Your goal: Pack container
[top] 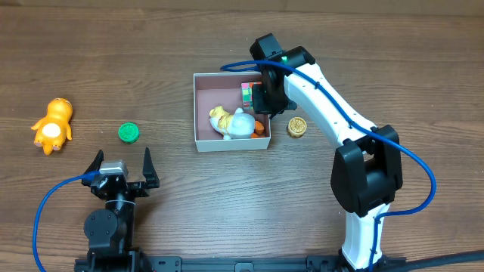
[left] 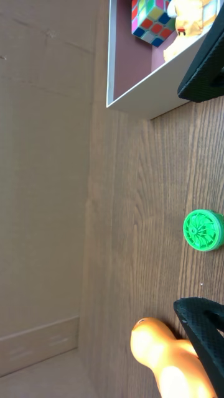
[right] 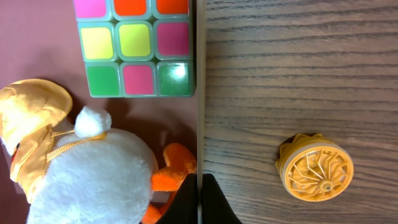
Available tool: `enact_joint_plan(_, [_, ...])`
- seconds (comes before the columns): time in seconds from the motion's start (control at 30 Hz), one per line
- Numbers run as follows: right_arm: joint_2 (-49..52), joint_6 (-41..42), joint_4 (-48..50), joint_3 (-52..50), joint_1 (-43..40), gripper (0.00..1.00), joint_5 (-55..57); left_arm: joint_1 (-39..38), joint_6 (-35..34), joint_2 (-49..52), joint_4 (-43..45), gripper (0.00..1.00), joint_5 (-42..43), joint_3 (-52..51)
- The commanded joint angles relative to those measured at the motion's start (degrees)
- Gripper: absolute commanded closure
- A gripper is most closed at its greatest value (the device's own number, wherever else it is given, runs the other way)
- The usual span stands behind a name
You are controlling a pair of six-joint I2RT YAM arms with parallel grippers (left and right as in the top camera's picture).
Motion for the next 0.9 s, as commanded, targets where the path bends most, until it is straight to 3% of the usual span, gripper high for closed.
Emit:
enact_joint_plan(0.0, [-0.09, -0.59, 0.15, 0.04, 0.17, 0.96, 0.13, 0.24, 1.25, -0.50, 0.04, 0.00, -0.37, -0.17])
enact_joint_plan(0.87, [-0.09, 4.00, 0.22, 0.04, 0.94, 0.96, -2.47, 0.24, 1.25, -0.50, 0.04, 0.00, -0.37, -0.17])
